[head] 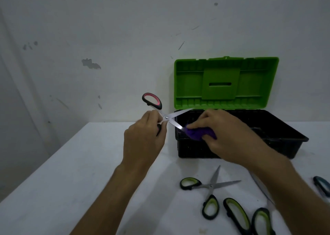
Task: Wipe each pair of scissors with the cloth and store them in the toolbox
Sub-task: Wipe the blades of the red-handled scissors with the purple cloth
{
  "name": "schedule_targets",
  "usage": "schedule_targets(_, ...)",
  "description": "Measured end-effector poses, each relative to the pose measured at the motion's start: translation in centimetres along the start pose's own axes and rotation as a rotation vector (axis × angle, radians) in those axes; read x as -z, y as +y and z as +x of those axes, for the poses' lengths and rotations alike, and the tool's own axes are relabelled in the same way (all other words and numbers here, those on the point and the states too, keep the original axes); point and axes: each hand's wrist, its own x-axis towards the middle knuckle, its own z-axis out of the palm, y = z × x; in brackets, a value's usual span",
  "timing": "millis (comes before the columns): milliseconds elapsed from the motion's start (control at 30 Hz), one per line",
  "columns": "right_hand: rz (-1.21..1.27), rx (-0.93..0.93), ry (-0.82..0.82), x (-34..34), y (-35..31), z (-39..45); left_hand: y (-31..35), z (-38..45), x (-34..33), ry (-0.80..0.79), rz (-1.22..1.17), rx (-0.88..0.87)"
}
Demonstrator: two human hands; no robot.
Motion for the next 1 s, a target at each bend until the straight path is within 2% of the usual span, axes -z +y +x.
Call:
schedule_targets(67, -0.015, -0.036, -0.024, 1.1, 1.0, -0.4, -0.2, 0.1, 0.1, 0.016, 0.032, 0.004)
schedule_targets(200, 0.032, 0.043, 0.242, 1.5, 0.6, -0.3, 0.0, 0.0, 0.0, -0.006, 0.066, -0.041)
schedule_targets(333, 0.088, 0.197, 0.187, -0.6, -0.3, 0.2, 0.8, -0.1, 0.3, -0.001, -0.013, -0.134)
schedule_targets(400, 0.115, 0.182, 0.200, -0.8, 1.1, 0.4, 0.6, -0.1, 0.4, 0.000, -0.067, -0.139)
schedule_targets(500, 0.046, 0.063, 0.265, -0.2, 3.7, 0.4, -0.3, 0.0, 0.5, -0.040, -0.103, -0.090)
schedule_targets(600, 0.046, 0.003, 0.338, 0.6, 4.9, 0.3, -0.6, 0.5, 0.6, -0.113, -0.159, 0.057)
schedule_targets(700, 0.177, 0.030, 0.447, 1.1, 4.1, 0.3, -0.5, 0.9, 0.8, -0.211, -0.371, 0.307)
schedule_targets(767, 0.210, 0.062, 0.509, 1.1, 3.3, 0.3, -0.5, 1.1, 0.8, -0.319, -0.496, 0.406)
schedule_targets(900, 0.238, 0.121, 0.484, 0.5, 2.2, 0.4, 0.3, 1.1, 0.6, -0.501, -0.869, 0.676)
schedule_targets(1000, 0.281, 0.139, 0.446, 0.1, 1.8, 0.5, 0.9, 1.2, 0.7, -0.573, -0.941, 0.770)
